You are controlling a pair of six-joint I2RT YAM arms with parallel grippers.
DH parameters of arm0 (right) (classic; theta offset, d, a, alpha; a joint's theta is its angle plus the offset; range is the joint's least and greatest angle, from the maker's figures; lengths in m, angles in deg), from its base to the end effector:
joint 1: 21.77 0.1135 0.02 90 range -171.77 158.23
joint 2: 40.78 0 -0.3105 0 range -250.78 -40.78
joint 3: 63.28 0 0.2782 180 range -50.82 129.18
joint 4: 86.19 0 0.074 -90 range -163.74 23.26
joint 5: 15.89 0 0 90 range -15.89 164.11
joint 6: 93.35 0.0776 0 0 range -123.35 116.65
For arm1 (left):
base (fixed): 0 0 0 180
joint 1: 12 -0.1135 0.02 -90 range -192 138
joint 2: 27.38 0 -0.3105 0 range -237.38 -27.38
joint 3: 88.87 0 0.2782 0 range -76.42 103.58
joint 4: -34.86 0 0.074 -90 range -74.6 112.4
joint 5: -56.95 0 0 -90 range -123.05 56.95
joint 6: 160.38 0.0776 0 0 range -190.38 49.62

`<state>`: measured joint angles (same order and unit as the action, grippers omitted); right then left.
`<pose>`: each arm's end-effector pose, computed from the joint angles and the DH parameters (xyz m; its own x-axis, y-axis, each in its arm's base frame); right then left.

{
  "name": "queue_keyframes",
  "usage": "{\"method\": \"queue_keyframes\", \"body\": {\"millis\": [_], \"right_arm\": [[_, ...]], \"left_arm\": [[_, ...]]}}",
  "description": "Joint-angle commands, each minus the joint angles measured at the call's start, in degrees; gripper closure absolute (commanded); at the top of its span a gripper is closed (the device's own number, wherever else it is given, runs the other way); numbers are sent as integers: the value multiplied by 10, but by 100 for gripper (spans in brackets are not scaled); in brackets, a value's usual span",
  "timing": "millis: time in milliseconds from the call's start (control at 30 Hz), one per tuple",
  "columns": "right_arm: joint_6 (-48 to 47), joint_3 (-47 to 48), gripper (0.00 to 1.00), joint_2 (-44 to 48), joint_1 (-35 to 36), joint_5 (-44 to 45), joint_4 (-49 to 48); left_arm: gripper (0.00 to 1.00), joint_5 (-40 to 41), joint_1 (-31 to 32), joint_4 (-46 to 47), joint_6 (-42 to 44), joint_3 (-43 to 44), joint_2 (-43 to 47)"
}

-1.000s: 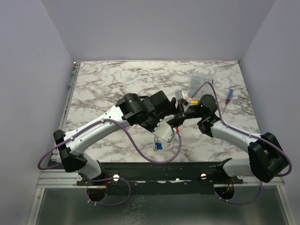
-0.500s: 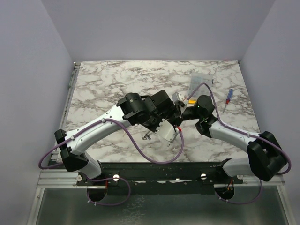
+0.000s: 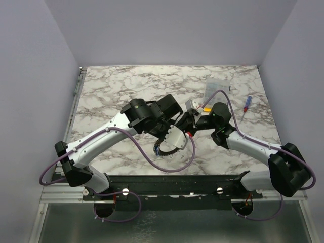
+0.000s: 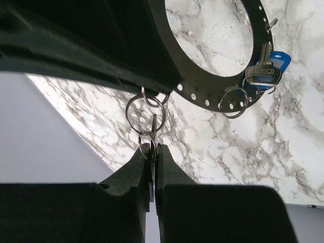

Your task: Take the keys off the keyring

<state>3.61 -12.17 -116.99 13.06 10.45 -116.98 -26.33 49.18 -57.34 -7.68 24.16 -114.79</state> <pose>0.2113 0.2317 0.3078 -0.0386 0.0386 -0.9985 -0.9880 -0.1509 0.0324 0.1607 -0.2732 0.4054 0.5504 0.8304 -0.0869 0.7819 -0.4761 0.4024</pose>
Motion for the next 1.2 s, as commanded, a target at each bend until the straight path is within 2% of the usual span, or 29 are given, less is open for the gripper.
{"method": "queue_keyframes", "body": {"millis": [0, 167, 600, 900, 1167], "right_arm": [[2, 17, 99, 17, -2, 10, 27], [41, 23, 99, 19, -7, -2, -1], [155, 3, 99, 10, -16, -5, -171], [194, -9, 99, 4, -17, 1, -243], [189, -25, 99, 12, -18, -3, -242]], "left_arm": [[100, -42, -62, 22, -19, -35, 55], [100, -112, -120, 61, -31, -94, 86], [100, -271, -158, 165, -144, -194, 124], [100, -336, -165, 244, -209, -230, 121], [100, -349, -181, 296, -228, -256, 130]]}}
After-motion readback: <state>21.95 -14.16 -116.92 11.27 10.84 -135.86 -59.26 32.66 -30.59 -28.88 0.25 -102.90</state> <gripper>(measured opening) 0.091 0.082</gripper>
